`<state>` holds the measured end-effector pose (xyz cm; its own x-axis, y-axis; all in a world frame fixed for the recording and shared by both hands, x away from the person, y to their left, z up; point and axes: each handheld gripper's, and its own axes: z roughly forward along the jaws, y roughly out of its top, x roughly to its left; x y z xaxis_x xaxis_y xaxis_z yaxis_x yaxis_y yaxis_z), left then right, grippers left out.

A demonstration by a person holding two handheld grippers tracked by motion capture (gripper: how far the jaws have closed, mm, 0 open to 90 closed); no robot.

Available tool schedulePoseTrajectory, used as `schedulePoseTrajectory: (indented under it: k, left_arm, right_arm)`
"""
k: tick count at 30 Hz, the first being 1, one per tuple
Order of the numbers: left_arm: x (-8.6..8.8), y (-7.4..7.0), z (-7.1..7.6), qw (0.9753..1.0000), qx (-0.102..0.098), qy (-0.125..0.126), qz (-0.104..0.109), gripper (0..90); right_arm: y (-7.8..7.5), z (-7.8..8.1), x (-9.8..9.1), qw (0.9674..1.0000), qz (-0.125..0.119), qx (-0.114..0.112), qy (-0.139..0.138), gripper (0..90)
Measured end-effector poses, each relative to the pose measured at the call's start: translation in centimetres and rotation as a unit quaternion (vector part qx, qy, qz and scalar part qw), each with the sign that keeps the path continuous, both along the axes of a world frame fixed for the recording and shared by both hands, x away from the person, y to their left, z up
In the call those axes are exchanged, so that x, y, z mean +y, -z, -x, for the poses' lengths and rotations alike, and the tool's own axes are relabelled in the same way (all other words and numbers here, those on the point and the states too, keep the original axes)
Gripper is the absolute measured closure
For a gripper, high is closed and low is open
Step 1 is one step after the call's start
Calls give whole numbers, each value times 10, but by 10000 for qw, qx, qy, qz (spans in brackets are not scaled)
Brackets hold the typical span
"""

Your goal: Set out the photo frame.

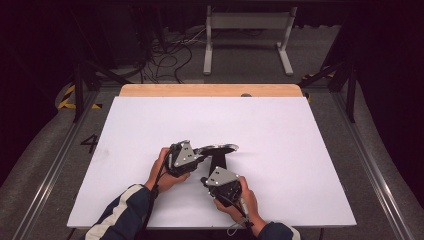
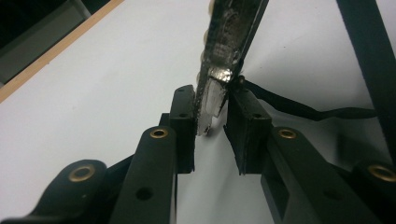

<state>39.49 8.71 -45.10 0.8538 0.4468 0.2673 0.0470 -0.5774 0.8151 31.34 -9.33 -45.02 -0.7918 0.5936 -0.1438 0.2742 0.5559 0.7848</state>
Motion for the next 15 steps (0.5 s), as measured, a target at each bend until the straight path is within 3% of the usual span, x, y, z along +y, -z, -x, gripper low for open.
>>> schedulePoseTrajectory:
  k: [4,10,15]
  left_arm:
    - [-1,0,2,10000,-23,-54,-45,754]
    - [-3,-1,5,9996,-180,-146,-133,768]
    - [-4,-1,6,9994,-233,-192,-164,765]
  right_arm:
    - [0,-1,-2,9999,44,8,117,900]
    - [-1,-3,-11,9997,-78,136,172,900]
    - [-4,2,-4,9999,-106,4,86,900]
